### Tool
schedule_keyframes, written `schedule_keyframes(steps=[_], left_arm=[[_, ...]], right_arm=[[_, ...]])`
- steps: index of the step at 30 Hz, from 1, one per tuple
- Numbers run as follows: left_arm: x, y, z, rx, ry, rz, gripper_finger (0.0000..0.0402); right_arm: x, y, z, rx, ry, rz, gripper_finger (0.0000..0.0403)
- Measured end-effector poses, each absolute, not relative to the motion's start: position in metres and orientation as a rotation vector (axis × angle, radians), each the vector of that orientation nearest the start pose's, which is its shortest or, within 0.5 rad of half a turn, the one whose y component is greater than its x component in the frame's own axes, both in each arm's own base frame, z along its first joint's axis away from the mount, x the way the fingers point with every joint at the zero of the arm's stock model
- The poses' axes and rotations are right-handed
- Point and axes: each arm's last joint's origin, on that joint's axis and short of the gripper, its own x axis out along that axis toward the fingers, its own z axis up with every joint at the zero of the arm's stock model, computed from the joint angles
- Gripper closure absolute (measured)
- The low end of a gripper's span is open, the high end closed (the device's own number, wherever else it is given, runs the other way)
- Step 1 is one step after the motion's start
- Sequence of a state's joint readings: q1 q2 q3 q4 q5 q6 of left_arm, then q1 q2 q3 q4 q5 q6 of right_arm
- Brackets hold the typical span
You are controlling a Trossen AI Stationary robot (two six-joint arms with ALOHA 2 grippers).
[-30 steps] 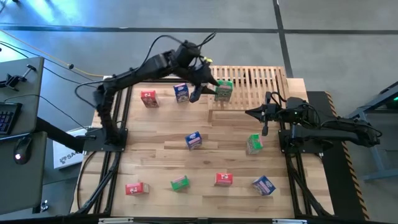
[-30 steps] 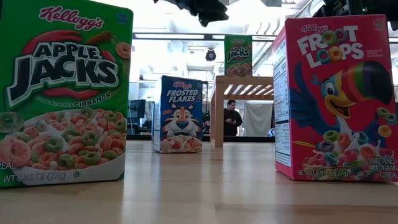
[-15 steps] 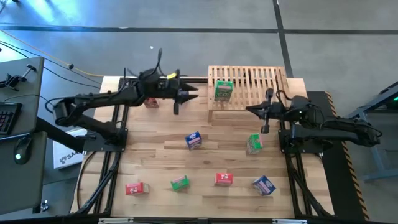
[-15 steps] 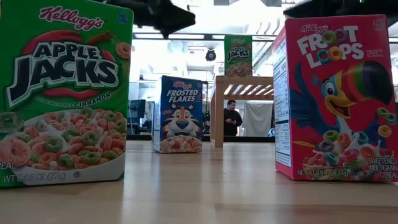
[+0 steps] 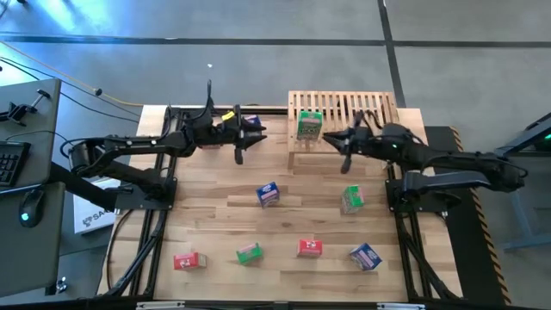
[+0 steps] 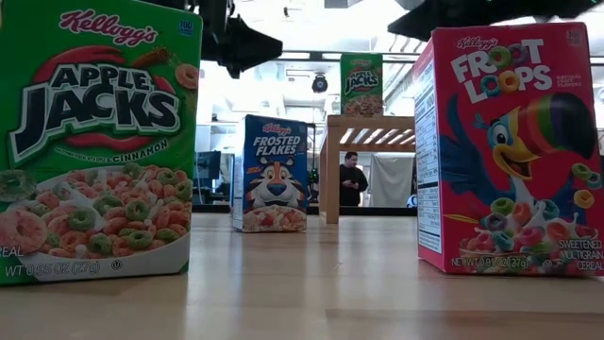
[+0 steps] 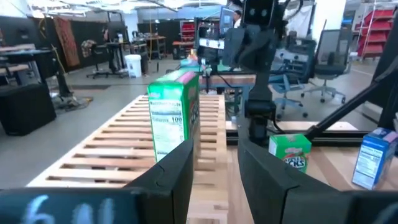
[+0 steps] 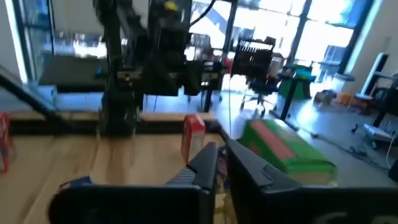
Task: Stack cereal on shelf
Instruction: Put the top left green cereal box on the shelf
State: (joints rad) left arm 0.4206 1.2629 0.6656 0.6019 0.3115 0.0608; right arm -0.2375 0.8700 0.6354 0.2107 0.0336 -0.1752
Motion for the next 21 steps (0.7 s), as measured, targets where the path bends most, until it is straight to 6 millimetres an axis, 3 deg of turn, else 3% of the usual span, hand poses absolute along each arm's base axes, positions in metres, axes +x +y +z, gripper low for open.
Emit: schedule_keyframes(steps=[9, 12, 16, 21], left_arm=[[0.25, 0.102, 0.262, 0.056, 0.018, 0.11, 0.0287], [0.25, 0.102, 0.261, 0.056, 0.02, 0.11, 0.0287], [0.25, 0.102, 0.261, 0.056, 0.023, 0.11, 0.0287], [0.25, 0.102, 0.26, 0.05, 0.038, 0.109, 0.0287]], right_arm=[[0.232, -0.068, 0.378, -0.239, 0.393, -0.321, 0.0173], [0.244, -0.081, 0.391, -0.237, 0.534, -0.357, 0.0113], [0.259, -0.103, 0.396, -0.183, 0.731, -0.367, 0.0077], [0.275, -0.119, 0.399, -0.12, 0.877, -0.346, 0.0073]])
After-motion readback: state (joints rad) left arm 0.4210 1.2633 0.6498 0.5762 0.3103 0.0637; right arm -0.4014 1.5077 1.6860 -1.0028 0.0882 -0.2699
